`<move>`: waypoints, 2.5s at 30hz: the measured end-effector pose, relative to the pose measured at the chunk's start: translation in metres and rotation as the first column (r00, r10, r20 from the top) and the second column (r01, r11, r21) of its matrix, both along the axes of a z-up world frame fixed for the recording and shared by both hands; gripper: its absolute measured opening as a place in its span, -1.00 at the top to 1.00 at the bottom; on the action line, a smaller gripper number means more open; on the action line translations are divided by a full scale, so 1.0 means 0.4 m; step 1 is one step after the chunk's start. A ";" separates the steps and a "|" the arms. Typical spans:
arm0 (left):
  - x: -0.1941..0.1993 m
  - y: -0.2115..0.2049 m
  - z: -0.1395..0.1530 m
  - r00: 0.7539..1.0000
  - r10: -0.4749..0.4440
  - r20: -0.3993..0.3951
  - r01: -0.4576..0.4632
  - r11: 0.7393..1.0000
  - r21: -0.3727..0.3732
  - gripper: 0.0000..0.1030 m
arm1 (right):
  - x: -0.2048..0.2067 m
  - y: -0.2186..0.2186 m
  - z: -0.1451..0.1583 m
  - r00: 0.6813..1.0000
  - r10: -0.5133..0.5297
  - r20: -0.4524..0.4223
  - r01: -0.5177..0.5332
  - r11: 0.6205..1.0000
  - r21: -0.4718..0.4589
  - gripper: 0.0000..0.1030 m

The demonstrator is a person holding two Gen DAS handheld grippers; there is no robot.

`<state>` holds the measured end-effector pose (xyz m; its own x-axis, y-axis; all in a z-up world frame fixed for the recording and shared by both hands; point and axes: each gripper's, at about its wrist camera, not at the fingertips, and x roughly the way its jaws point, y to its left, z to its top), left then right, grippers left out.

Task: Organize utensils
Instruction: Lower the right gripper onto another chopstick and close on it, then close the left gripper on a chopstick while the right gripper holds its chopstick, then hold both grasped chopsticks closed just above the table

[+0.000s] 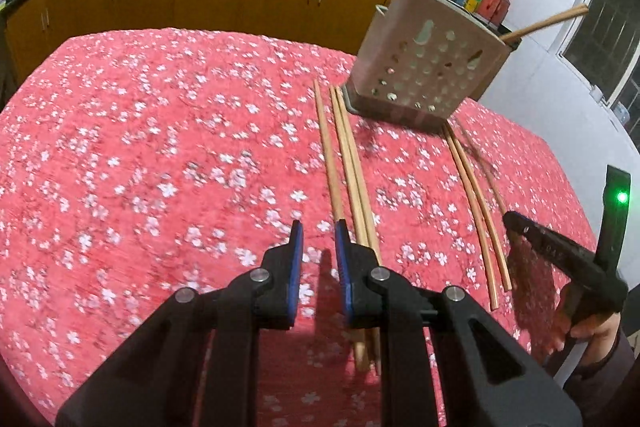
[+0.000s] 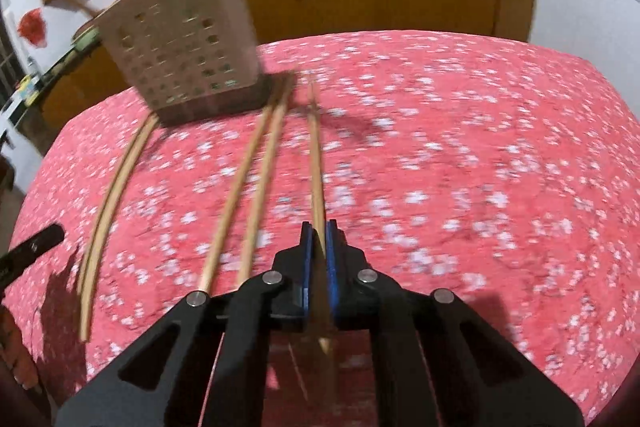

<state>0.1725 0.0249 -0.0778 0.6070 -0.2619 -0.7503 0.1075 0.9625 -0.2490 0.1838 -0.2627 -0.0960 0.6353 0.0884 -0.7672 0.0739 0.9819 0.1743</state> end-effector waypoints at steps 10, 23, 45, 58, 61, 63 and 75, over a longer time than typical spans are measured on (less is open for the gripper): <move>0.004 -0.058 -0.030 0.998 -0.054 -0.022 0.054 0.998 0.033 0.67 | -0.024 -0.055 0.002 0.999 -0.051 0.000 0.051 0.999 0.002 0.86; 0.011 -0.092 -0.054 0.999 -0.047 0.006 0.045 0.980 0.193 0.82 | -0.028 -0.030 -0.001 1.000 0.006 0.007 -0.006 1.000 -0.009 0.86; 0.046 0.039 -0.044 0.997 0.074 0.023 -0.076 0.989 0.130 0.82 | -0.024 -0.012 -0.005 0.999 0.037 0.029 -0.037 0.999 -0.010 0.85; 0.047 0.038 -0.044 0.997 0.074 0.022 -0.076 0.989 0.127 0.81 | -0.024 -0.015 -0.007 0.999 0.036 0.029 -0.036 0.999 -0.005 0.84; 0.047 0.036 -0.044 0.997 0.076 0.021 -0.078 0.989 0.124 0.81 | -0.024 -0.014 -0.007 0.999 0.036 0.029 -0.036 0.999 -0.004 0.84; 0.048 0.036 -0.044 0.997 0.076 0.021 -0.078 0.989 0.123 0.81 | -0.024 -0.014 -0.007 0.999 0.036 0.028 -0.036 0.999 -0.005 0.84; 0.040 0.024 -0.039 0.997 0.069 0.021 -0.071 0.987 0.142 0.81 | -0.042 -0.006 -0.005 0.999 0.040 0.025 -0.040 0.999 -0.023 0.84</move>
<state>0.1886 0.0345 -0.0934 0.6325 -0.1090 -0.7669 0.0413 0.9934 -0.1071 0.1671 -0.2651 -0.0980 0.6511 0.0973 -0.7528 0.0301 0.9877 0.1537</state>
